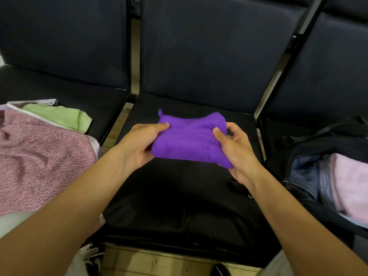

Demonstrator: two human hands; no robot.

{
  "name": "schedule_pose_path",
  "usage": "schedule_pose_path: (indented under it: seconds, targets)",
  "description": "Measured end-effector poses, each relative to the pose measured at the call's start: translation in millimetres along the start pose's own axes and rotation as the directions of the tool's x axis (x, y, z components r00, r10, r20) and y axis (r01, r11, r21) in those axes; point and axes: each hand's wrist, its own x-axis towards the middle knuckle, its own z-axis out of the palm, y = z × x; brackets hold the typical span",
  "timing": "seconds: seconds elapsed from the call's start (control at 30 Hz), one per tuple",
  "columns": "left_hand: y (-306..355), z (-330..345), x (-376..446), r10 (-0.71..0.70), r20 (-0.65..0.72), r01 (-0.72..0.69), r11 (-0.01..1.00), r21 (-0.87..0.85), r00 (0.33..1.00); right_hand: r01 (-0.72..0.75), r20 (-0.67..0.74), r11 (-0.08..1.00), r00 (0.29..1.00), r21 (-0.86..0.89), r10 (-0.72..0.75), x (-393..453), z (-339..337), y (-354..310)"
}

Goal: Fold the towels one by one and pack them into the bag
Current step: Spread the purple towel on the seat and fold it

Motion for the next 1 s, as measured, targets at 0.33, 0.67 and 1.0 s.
schedule_pose_path:
  seconds: [0.33, 0.67, 1.0]
  targets:
    - [2, -2, -1, 0.161, 0.167, -0.148, 0.985, -0.086, 0.973, -0.099, 0.146, 0.869, 0.989, 0.485, 0.032, -3, -16, -9]
    - [-1, 1, -4, 0.164, 0.183, -0.143, 0.982, -0.123, 0.969, -0.099, 0.138, 0.852, 0.990, 0.515, 0.031, -5, -23, -11]
    - [-39, 39, -32, 0.150, 0.306, -0.198, 0.971, 0.131, 0.940, 0.155, -0.077, 0.986, 0.984, -0.063, -0.159, -40, -80, -6]
